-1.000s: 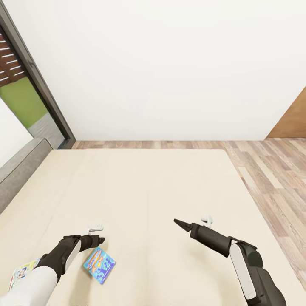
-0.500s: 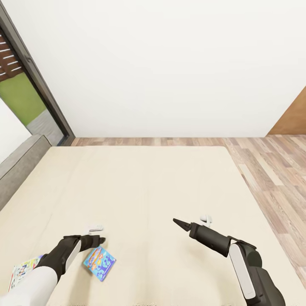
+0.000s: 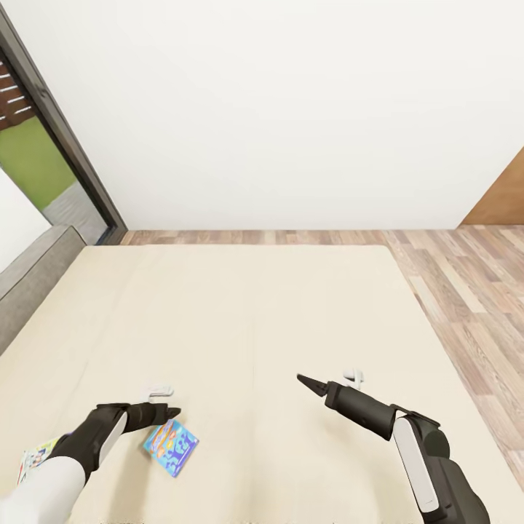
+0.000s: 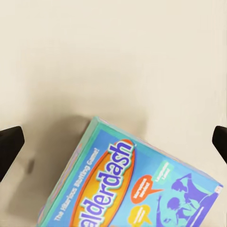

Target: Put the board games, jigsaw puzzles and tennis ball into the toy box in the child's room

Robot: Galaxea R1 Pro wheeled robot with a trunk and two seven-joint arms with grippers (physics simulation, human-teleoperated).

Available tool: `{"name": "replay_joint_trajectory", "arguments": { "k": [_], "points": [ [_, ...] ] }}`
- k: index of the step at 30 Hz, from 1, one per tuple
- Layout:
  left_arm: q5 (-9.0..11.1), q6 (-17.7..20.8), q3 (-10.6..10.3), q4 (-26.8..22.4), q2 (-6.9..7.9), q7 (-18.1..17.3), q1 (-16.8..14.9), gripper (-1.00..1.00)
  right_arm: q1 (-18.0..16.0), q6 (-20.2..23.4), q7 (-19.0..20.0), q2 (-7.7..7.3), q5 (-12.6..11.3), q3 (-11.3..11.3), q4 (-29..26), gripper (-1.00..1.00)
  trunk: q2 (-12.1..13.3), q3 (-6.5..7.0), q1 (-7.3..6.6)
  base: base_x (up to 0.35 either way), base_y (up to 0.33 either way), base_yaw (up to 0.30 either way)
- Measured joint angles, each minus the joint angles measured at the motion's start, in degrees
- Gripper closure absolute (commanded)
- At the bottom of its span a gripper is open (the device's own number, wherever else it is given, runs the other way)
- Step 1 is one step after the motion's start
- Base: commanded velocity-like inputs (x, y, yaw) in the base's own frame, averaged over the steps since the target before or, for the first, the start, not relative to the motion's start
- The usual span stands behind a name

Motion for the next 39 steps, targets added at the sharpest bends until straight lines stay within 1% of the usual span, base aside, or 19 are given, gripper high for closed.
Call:
{"name": "replay_joint_trajectory", "arguments": {
  "k": [12, 22, 39],
  "points": [
    [-0.05, -0.15, -0.23, 0.01, 0.30, -0.54, 0.00, -1.00, 0.00, -0.02, 0.00, -0.14, 0.00, -0.06, 0.16, -1.00, 0.00, -1.12, 0.00, 0.000, 0.000, 0.000],
    [-0.12, -0.20, -0.29, 0.01, 0.45, -0.68, 0.05, -1.00, 0.02, -0.10, 0.00, 0.23, 0.01, 0.00, 0.17, -1.00, 0.00, -2.06, 0.00, 0.000, 0.000, 0.000],
    [-0.21, -0.28, -0.32, 0.01, 0.63, -0.56, 0.25, -1.00, 0.04, -0.12, 0.00, 0.19, 0.00, 0.00, 0.25, -1.00, 0.00, -3.65, 0.00, 0.000, 0.000, 0.000]
  ]
}}
